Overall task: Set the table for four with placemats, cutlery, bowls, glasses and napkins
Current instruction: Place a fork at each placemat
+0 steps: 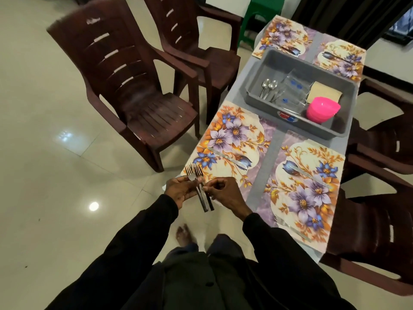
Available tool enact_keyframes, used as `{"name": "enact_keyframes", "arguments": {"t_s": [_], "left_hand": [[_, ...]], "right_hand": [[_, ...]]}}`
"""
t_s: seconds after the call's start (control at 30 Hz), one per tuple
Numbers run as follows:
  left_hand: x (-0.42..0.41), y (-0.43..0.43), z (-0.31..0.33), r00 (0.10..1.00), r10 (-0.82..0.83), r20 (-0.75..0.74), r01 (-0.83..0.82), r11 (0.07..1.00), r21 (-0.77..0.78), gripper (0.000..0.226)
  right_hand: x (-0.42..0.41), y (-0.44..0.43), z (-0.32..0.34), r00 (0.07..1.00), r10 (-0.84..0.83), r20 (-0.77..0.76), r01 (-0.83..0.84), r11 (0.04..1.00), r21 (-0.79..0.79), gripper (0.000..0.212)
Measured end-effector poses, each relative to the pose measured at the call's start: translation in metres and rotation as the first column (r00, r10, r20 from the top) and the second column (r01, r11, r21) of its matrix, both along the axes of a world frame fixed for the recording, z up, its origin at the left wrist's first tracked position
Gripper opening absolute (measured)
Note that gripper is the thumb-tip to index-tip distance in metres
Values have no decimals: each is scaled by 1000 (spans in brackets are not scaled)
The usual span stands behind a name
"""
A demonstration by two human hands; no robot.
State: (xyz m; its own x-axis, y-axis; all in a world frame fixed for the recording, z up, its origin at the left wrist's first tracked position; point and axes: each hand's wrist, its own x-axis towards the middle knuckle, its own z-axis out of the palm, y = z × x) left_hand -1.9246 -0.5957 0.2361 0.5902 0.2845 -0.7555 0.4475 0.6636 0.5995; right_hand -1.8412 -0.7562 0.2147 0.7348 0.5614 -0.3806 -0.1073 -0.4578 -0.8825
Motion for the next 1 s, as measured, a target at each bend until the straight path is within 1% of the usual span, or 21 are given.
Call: {"name": "enact_keyframes", "arguments": {"t_s": [0.1, 0.17, 0.2, 0.3, 0.37, 0.43, 0.53, 0.6, 0.67, 0.77, 0.87, 0.9, 0.93, 1.0], "left_hand": [[12, 21, 2, 1000, -7, 4, 7, 1000, 6, 21], [24, 34, 4, 1000, -12, 23, 12, 1000, -6, 19], [30, 40, 4, 999, -16, 29, 16, 1000, -17, 20], [56, 62, 1, 999, -32, 19, 33, 999, -42, 29], [75, 75, -3, 999, -38, 3, 38, 999, -33, 34], [96, 88, -5, 998, -59, 8, 59, 998, -17, 33], [123, 108, -8, 994, -104, 22, 105, 994, -11, 31], [142, 122, -10, 992, -123, 19, 123, 992, -15, 37], [161, 134, -9, 990, -142, 11, 142, 990, -16, 42], [186, 146, -8, 982, -191, 0, 191, 982, -3, 32], [210, 156, -10, 972, -234, -9, 234, 972, 16, 25], [218, 159, -12, 970, -243, -11, 243, 970, 14, 26], [225, 160, -13, 968, -249, -18, 249, 968, 8, 27], [236, 164, -17, 965, -260, -35, 260, 966, 0, 29]], "right_hand": [[9, 15, 5, 999, -10, 49, 10, 1000, -3, 9], [22, 22, 5, 998, -31, 53, 31, 1000, 5, 2], [28, 24, 7, 997, -52, 48, 52, 999, 6, 2], [55, 30, 10, 985, -167, 32, 167, 986, 11, 7], [78, 29, 6, 964, -265, -16, 266, 964, 11, 8], [102, 28, 0, 930, -360, -79, 362, 932, 10, 8], [139, 30, -13, 850, -503, -157, 511, 859, 15, 9], [163, 33, -17, 766, -597, -238, 611, 791, -20, 14], [185, 37, -22, 677, -677, -287, 696, 716, -47, 22], [216, 39, -31, 589, -759, -279, 761, 636, -124, 20], [247, 40, -34, 557, -767, -317, 755, 627, -192, 13], [256, 44, -32, 521, -792, -319, 778, 594, -204, 15], [265, 48, -32, 469, -826, -313, 820, 539, -193, 19], [275, 56, -36, 359, -862, -357, 879, 441, -182, 20]]}}
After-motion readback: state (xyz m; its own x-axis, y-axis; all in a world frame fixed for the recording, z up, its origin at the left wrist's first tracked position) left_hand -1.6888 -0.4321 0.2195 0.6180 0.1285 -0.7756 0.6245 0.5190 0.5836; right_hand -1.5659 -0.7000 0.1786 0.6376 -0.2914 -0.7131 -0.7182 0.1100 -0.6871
